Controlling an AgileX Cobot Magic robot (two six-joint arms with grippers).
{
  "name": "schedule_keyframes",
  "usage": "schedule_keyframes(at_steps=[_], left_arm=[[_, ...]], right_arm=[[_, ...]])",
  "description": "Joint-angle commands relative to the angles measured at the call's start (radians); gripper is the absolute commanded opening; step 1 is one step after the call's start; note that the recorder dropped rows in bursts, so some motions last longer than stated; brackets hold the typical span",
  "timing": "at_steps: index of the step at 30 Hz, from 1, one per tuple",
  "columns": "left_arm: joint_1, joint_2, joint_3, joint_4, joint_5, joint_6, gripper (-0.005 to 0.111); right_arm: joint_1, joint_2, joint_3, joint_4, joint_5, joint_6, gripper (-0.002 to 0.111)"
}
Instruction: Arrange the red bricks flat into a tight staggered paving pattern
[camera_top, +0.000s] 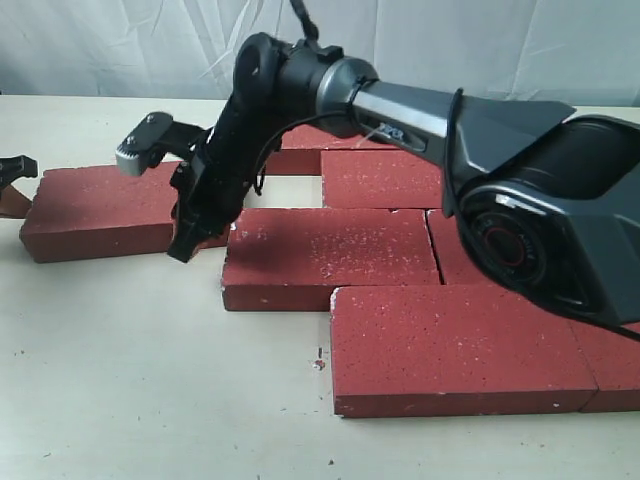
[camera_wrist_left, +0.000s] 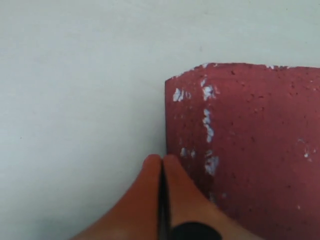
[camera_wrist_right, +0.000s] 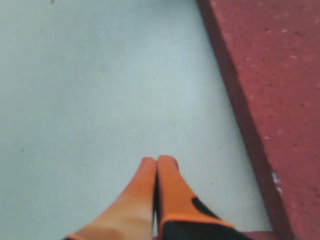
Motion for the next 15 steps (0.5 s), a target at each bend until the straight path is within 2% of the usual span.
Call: schedule_keyframes(at_steps=[1,9,15], left_arm=[[-0.013,-0.001,-0.011,0.001,0.007,0.003,0.000],[-0.032,0.014,-0.011,-0.067,-0.010,0.052,0.000],[-0.039,0.069,-0.043,-0.176,0.063,0.130,0.000]], right_arm=[[0.021,0.007,0.001,-0.062,-0.067,-0.011,-0.001],[0.021,0.022,0.001,-0.079,-0.204,0.030,-0.001],[0.021,0.033,0.001,-0.079,-0.267,0.048,-0.001]])
